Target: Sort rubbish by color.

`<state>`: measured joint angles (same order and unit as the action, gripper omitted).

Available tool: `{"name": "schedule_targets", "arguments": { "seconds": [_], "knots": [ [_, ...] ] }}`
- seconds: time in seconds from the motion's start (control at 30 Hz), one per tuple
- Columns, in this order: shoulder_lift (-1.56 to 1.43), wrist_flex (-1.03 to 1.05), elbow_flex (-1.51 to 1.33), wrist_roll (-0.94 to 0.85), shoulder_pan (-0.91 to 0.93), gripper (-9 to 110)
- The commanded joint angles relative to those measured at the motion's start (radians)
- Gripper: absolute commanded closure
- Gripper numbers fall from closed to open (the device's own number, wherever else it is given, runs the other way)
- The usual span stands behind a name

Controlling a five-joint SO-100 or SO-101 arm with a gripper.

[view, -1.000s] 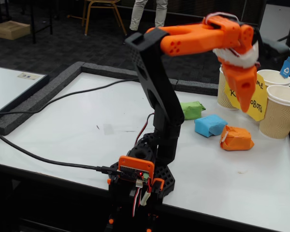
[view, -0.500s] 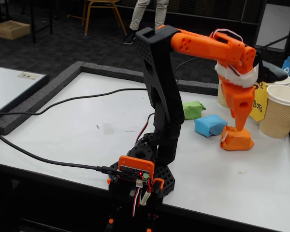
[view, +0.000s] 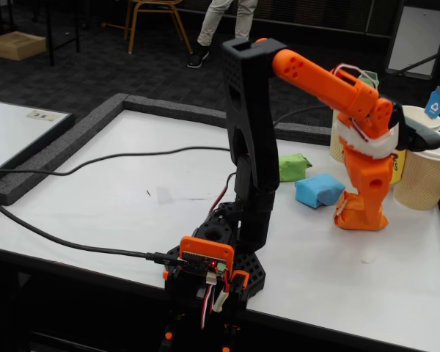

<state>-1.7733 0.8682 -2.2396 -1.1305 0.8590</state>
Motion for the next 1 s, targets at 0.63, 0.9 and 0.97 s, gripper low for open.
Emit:
{"name": "schedule_targets", "arguments": {
  "seconds": [0.63, 0.9, 0.97],
  "knots": [
    [-0.063, 0.371, 0.419, 0.127, 0.018, 101],
    [-0.163, 0.586, 0.62, 0.201, 0.005, 101],
    [-0.195, 0.624, 0.655, 0.221, -0.006, 101]
  ]
}}
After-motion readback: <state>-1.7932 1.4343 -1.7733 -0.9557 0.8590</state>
